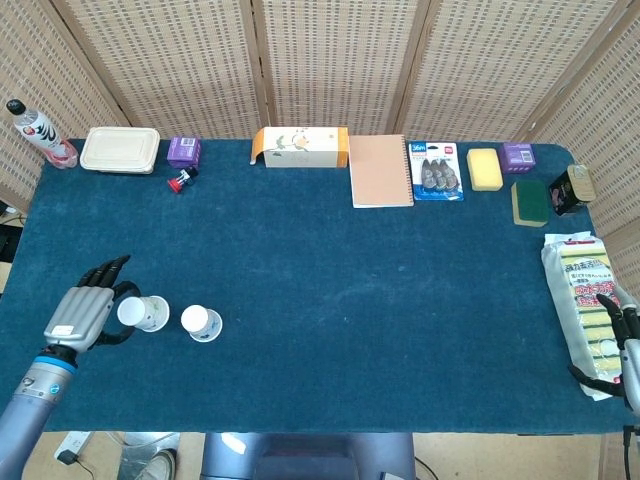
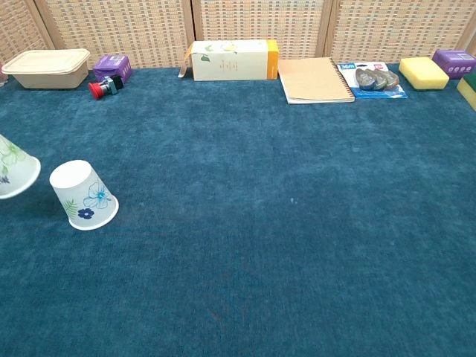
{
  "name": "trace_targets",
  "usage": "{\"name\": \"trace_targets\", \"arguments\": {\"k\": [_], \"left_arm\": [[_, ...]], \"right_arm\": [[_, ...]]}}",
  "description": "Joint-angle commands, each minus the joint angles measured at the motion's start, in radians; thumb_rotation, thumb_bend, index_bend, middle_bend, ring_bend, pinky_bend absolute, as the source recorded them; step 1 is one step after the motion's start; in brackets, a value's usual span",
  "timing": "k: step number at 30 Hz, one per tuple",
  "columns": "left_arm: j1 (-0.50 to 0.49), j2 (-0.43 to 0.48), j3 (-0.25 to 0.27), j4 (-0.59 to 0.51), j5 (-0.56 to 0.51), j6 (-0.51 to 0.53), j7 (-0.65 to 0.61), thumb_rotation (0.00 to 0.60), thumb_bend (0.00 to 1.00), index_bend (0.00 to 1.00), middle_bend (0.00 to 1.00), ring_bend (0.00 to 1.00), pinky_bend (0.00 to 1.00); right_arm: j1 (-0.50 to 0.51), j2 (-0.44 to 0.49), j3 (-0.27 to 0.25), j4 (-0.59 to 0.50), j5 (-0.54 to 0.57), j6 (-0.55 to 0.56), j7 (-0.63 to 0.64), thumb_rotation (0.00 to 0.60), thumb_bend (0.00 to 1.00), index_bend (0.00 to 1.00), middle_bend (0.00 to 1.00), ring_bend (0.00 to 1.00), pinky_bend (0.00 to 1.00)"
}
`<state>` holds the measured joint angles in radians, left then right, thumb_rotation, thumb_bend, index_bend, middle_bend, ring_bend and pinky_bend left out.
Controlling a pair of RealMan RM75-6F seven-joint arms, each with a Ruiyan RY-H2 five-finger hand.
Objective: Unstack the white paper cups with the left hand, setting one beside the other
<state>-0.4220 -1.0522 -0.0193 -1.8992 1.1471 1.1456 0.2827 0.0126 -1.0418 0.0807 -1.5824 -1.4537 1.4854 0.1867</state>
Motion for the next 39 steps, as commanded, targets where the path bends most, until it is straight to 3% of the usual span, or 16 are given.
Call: {"name": "trace_targets", "arguments": {"k": [1, 16, 18, 22, 28, 34, 36, 39], "left_arm": [[-0.010, -0.046, -0.005, 0.044, -0.026, -0.030, 0.007, 0.600, 0.26, 0.41, 0.00, 0.00, 0.08], [-0.038, -0.134, -0.023, 0.100, -0.086, -0.062, 0.054, 0.600, 0.25, 0.40, 0.00, 0.00, 0.08], [-0.037, -0.132, -0.021, 0.094, -0.086, -0.061, 0.054, 0.600, 0.23, 0.33, 0.00, 0.00, 0.08], [-0.029, -0.129, -0.019, 0.092, -0.075, -0.044, 0.057, 0.600, 0.18, 0.03, 0.00, 0.00, 0.08], [-0.007, -0.105, -0.014, 0.072, -0.019, -0.019, 0.003, 0.600, 0.17, 0.00, 0.00, 0.00, 0.08], [0.099, -0.091, 0.013, 0.113, 0.209, 0.193, -0.103, 0.600, 0.15, 0.00, 0.00, 0.00, 0.08], [0.163, -0.115, 0.016, 0.179, 0.269, 0.333, -0.075, 0.600, 0.15, 0.00, 0.00, 0.00, 0.08], [0.231, -0.170, 0.017, 0.264, 0.303, 0.460, -0.041, 0.600, 0.14, 0.00, 0.00, 0.00, 0.08]], "right_arm": [[0.000, -0.001, -0.001, -0.001, -0.001, -0.001, -0.002, 0.600, 0.00, 0.07, 0.00, 0.00, 0.00], [0.001, 0.003, 0.000, 0.000, 0.005, -0.004, 0.009, 0.600, 0.00, 0.07, 0.00, 0.00, 0.00], [0.000, 0.004, 0.001, 0.000, 0.005, -0.003, 0.011, 0.600, 0.00, 0.07, 0.00, 0.00, 0.00], [0.000, 0.002, 0.002, 0.003, 0.009, -0.002, 0.002, 0.600, 0.02, 0.07, 0.00, 0.00, 0.00], [0.000, 0.006, 0.001, -0.003, 0.006, -0.003, 0.013, 0.600, 0.03, 0.07, 0.00, 0.00, 0.00], [-0.002, 0.005, 0.003, 0.002, 0.008, 0.002, 0.018, 0.600, 0.02, 0.07, 0.00, 0.00, 0.00], [-0.003, 0.001, 0.006, 0.005, 0.008, 0.010, 0.007, 0.600, 0.02, 0.07, 0.00, 0.00, 0.00], [-0.005, -0.009, 0.008, 0.006, 0.003, 0.025, -0.010, 0.600, 0.02, 0.07, 0.00, 0.00, 0.00]]}}
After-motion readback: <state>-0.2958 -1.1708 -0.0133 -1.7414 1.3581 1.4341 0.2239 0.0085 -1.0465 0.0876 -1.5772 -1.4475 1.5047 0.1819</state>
